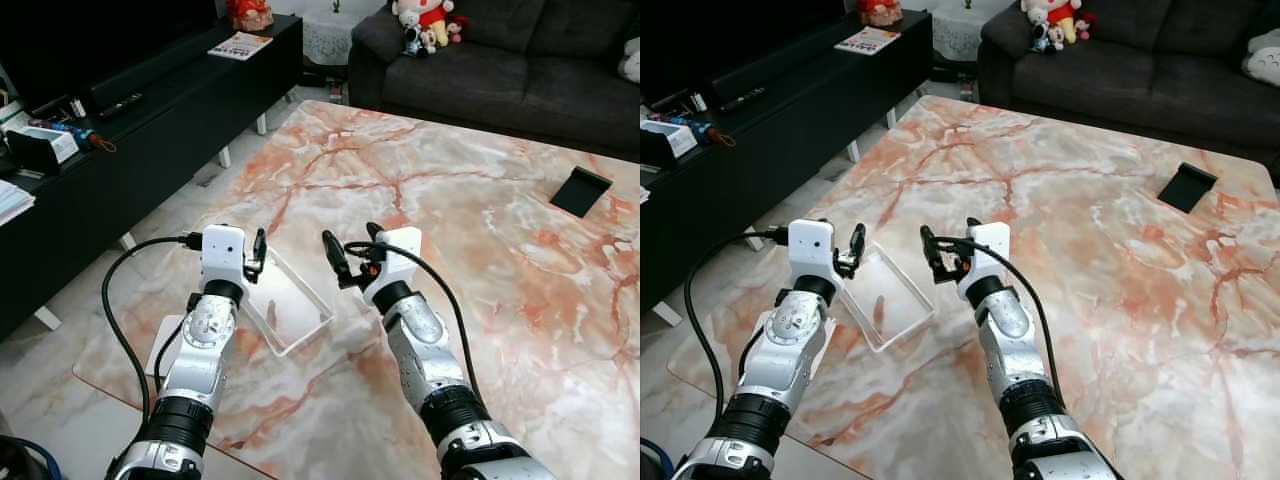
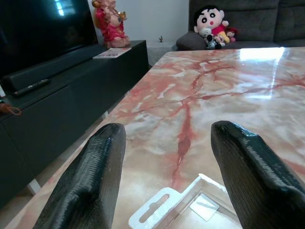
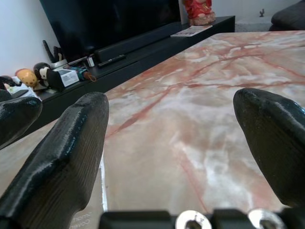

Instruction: Picking trash to rubbish bin

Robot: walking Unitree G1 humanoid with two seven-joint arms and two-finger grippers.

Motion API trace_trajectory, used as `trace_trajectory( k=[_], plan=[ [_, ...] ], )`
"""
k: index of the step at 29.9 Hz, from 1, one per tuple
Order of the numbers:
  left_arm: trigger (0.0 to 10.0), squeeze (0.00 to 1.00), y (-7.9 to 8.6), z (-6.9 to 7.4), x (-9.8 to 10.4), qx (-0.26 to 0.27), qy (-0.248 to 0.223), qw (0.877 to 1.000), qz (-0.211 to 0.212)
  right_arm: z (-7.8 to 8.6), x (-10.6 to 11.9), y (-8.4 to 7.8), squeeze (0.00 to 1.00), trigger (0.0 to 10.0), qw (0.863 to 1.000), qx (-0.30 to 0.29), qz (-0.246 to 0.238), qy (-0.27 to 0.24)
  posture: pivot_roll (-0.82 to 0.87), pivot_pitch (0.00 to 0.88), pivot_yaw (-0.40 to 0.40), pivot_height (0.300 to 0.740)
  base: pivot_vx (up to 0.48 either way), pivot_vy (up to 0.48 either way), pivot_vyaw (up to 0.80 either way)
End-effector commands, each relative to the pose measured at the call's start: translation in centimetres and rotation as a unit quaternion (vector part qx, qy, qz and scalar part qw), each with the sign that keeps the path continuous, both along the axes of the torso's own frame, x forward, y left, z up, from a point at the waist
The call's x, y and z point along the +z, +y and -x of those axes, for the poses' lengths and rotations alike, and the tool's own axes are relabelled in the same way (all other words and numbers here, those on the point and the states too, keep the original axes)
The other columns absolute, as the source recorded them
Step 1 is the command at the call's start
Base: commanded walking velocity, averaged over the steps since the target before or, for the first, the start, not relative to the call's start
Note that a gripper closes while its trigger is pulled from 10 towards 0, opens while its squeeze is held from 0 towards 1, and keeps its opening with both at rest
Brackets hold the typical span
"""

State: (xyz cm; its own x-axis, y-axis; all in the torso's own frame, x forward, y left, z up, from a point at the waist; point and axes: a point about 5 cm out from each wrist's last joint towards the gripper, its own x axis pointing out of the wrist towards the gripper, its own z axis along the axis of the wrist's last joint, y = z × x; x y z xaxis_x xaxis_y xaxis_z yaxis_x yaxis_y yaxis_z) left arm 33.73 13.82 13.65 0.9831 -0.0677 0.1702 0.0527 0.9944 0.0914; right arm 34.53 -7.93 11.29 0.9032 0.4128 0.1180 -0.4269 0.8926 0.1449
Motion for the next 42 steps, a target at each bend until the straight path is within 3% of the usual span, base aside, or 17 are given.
trace_trajectory(
  k=[1, 21, 31, 37, 42],
  plan=[
    [10.0, 0.00, -0.1, -0.1, 0.7, 0.003, -0.011, 1.000, 0.002, 0.1, 0.3, 0.1, 0.00, 10.0, 1.000, 0.004, 0.002, -0.010, 0.04, 0.035, -0.004, 0.740, 0.289, 0.000, 0.00],
    [10.0, 0.00, -0.2, 0.0, 0.8, -0.001, -0.015, 1.000, 0.004, 0.1, 0.3, 0.1, 0.00, 10.0, 1.000, 0.006, -0.007, -0.010, 0.04, 0.038, -0.005, 0.740, 0.296, 0.000, -0.16],
    [10.0, 0.00, -0.3, 0.1, 0.6, -0.004, -0.009, 1.000, 0.005, 0.2, 0.2, 0.2, 0.00, 10.0, 1.000, 0.010, -0.005, -0.007, 0.04, 0.040, -0.006, 0.740, 0.000, 0.000, 0.00],
    [10.0, 0.00, 0.5, 0.1, 0.4, 0.020, 0.001, 1.000, 0.022, 0.3, 0.1, 0.3, 0.00, 10.0, 1.000, 0.012, -0.004, -0.006, 0.04, 0.040, -0.004, 0.740, 0.000, 0.000, 0.00],
    [10.0, 0.00, 2.3, -0.7, 0.6, 0.056, 0.021, 0.997, 0.052, 0.3, 0.1, 0.3, 0.00, 10.0, 1.000, 0.016, -0.005, -0.005, 0.04, 0.040, -0.006, 0.740, 0.000, 0.000, 0.00]
  ],
)
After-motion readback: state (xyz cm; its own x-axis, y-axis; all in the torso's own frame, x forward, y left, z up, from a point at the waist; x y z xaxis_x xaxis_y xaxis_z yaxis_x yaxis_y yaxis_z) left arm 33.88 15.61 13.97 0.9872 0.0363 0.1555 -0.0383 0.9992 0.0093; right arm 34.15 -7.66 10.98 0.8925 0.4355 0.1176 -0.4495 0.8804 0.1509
